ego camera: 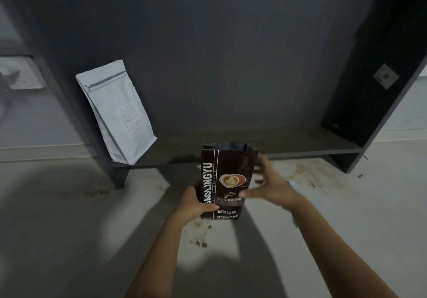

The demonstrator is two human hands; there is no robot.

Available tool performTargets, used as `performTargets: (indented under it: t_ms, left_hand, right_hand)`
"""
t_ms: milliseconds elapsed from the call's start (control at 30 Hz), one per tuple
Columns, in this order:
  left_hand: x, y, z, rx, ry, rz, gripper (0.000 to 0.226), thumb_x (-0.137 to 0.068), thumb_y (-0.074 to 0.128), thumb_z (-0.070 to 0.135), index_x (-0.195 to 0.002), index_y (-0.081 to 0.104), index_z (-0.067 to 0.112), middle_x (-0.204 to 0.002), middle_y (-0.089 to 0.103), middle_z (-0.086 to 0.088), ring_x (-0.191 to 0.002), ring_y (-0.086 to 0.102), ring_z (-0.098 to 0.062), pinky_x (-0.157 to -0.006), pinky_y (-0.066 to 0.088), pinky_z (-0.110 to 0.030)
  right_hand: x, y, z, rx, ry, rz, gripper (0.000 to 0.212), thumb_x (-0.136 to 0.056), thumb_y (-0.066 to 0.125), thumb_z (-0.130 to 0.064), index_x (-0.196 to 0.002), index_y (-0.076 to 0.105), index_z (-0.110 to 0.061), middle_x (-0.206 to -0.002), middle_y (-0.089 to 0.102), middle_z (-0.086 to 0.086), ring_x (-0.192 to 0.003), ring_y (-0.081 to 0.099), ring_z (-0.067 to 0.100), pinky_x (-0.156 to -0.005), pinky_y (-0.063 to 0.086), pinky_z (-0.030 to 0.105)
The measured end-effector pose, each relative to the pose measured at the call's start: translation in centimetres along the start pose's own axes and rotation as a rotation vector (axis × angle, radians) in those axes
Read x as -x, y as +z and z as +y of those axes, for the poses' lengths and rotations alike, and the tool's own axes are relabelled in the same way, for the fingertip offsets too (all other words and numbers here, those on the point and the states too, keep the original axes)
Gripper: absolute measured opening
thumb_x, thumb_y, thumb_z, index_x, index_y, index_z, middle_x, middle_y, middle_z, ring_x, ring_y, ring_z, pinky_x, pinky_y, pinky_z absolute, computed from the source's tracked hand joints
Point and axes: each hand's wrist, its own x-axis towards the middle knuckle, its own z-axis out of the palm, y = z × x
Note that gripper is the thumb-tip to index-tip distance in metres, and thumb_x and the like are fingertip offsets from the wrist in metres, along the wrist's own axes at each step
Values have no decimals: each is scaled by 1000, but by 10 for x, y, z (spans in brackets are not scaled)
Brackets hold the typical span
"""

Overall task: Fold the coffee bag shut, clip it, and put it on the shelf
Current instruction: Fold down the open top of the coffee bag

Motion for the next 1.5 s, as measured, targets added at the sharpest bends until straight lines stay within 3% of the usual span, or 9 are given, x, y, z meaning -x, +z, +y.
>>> performTargets:
  t_ms: [133,233,333,467,700,933,1100,1333,1500]
  left_hand:
    - [5,5,4,18,25,11,55,-57,82,-3,-105,59,10,-89,69,6,-88,68,-9,-73,57,-26]
    - [12,8,5,63,45,47,51,-59,78,-10,-98,56,15,-83,64,12,-72,66,8,-58,51,-9]
    - [17,17,1,64,48,16,54,-63,75,-12,-108,52,9,-98,63,3,-97,64,-16,-72,50,-20]
    - [14,21,8,-10,-2,-2,61,-68,72,-9,-122,45,3,-111,59,-8,-101,52,-14,-84,43,-22]
    - [14,27,4,-196,-40,-88,58,-83,59,1,-135,34,10,-133,51,-10,-126,45,-23,-95,36,-25]
    - [14,13,16,-667,47,5,32,-78,70,27,-97,62,3,-98,68,-13,-79,63,-23,-68,47,-31]
    - [11,17,14,-605,157,30,20,-76,72,22,-84,67,4,-86,73,-11,-69,65,-19,-53,42,-21]
    - [-1,3,11,-602,153,-6,22,-73,73,32,-83,65,14,-79,71,1,-71,65,-13,-72,57,-41]
    - [-7,5,41,-338,226,88,44,-74,70,41,-110,59,18,-114,52,2,-106,51,-13,-91,41,-30]
  right_hand:
    - [-2,43,42,-113,76,9,91,-44,88,-8,-124,46,-11,-120,62,10,-114,58,25,-87,53,28]
    - [0,43,44,-66,44,154,72,-46,88,-5,-109,56,-20,-102,68,-6,-94,64,4,-79,54,19]
    - [4,44,52,-31,85,146,67,-46,88,-4,-98,54,-32,-94,65,-14,-96,65,13,-74,51,16]
    - [5,46,51,-1,102,175,71,-43,89,-3,-105,58,-19,-90,64,-13,-90,64,12,-68,49,8]
    - [-2,48,52,169,193,157,77,-49,85,-2,-119,52,-6,-107,66,9,-108,60,28,-82,44,26]
    - [-3,39,42,499,226,118,39,-62,80,-19,-96,67,-6,-96,72,13,-88,66,28,-73,52,32]
    - [2,25,49,466,170,217,27,-63,77,-14,-89,69,-8,-94,74,14,-86,66,28,-65,40,26]
    - [-8,14,44,401,173,127,40,-61,81,-29,-93,66,-9,-96,72,8,-90,64,22,-75,50,32]
    - [-15,9,23,-51,151,240,60,-52,87,-17,-98,48,-15,-103,65,3,-94,63,18,-82,53,39]
